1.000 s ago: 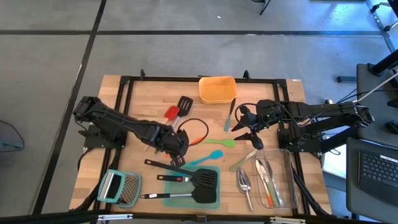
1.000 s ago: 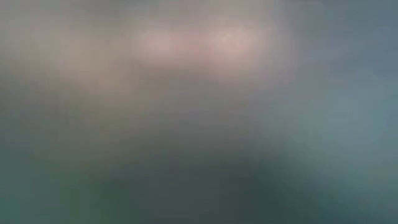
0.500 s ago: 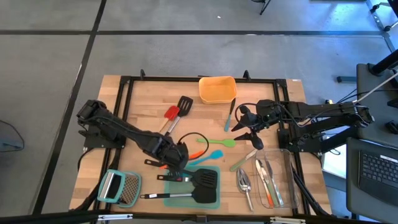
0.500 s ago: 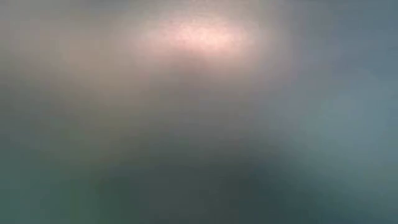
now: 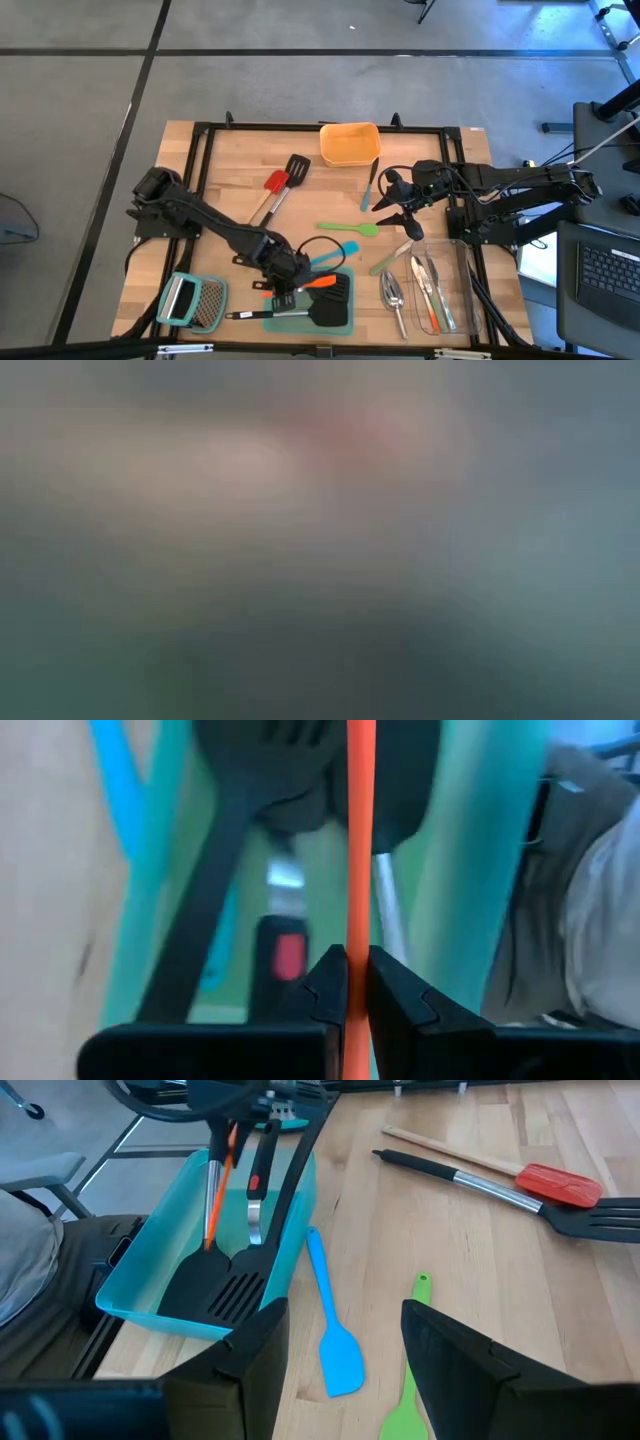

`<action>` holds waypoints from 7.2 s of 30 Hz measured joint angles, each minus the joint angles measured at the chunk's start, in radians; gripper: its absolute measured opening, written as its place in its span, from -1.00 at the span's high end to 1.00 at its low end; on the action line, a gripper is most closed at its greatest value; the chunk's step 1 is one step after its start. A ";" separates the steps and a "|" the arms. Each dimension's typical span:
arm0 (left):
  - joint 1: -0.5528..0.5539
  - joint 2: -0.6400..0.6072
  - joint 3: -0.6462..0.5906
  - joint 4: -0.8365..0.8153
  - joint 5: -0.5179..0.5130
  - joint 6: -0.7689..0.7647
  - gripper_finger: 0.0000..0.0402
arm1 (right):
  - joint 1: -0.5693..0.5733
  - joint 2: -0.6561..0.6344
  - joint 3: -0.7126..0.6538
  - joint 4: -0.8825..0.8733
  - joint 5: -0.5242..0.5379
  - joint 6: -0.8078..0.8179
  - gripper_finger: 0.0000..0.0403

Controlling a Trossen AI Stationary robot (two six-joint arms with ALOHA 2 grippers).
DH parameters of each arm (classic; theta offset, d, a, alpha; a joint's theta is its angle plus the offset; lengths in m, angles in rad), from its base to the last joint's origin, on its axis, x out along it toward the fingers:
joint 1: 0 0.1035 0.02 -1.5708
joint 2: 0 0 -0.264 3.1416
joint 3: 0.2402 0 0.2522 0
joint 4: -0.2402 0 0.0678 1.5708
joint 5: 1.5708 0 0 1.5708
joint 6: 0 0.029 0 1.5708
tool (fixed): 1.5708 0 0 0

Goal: Pick & Place Kitchen Items
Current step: Put the orange spatula into the blue bin, then put the black spatula into the blue bin

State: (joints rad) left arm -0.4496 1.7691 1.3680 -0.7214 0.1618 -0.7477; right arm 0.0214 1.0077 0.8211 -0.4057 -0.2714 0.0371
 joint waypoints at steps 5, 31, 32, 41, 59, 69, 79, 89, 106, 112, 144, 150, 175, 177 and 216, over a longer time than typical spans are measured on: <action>-0.015 0.004 0.000 0.015 0.018 0.029 0.93 | 0.000 0.000 0.000 0.000 0.000 0.000 0.02; 0.035 0.122 0.001 0.128 0.245 0.228 0.93 | 0.000 0.000 0.000 0.001 0.000 0.000 0.02; 0.036 0.122 0.001 0.128 0.252 0.231 0.93 | 0.000 0.000 0.000 0.001 0.000 0.000 0.02; 0.039 0.122 0.001 0.199 0.277 0.262 0.93 | 0.000 0.000 0.000 -0.001 0.000 0.000 0.02; 0.046 0.183 0.000 0.229 0.274 0.303 0.93 | 0.000 0.000 0.000 -0.002 0.000 0.000 0.02; 0.046 0.183 0.000 0.228 0.267 0.300 0.93 | 0.000 0.000 0.000 -0.002 0.000 0.000 0.02; 0.051 0.180 -0.048 0.311 0.256 0.291 0.93 | 0.000 0.000 0.000 0.000 0.000 -0.004 0.02; 0.066 0.182 -0.097 0.326 0.280 0.273 0.93 | 0.000 0.000 0.000 0.015 0.000 -0.022 0.02; 0.064 0.182 -0.091 0.274 0.267 0.277 0.65 | 0.000 0.000 0.000 0.028 0.000 -0.026 0.02; 0.053 0.164 -0.013 0.210 0.249 0.290 0.30 | 0.000 0.000 0.000 0.026 0.000 -0.026 0.02; 0.007 -0.038 0.107 0.359 -0.132 1.163 0.32 | 0.034 0.010 0.000 0.188 0.000 0.060 0.02; 0.077 -0.077 0.060 0.534 0.018 1.221 0.41 | 0.034 0.030 0.000 0.233 0.009 0.032 0.02; 0.306 -0.356 -0.460 1.269 0.036 1.048 0.84 | 0.031 0.120 0.000 0.258 0.015 0.000 0.02; 0.325 -0.392 -0.519 1.362 0.032 1.008 0.86 | 0.029 0.120 0.000 0.258 0.026 -0.001 0.02; 0.325 -0.451 -0.630 1.382 -0.083 0.914 0.86 | 0.039 0.170 0.000 0.312 0.243 -0.001 0.02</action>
State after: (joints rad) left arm -0.1242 1.3179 0.7376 0.6607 0.0791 0.1666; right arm 0.0600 1.1776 0.8215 -0.0939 -0.0280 0.0365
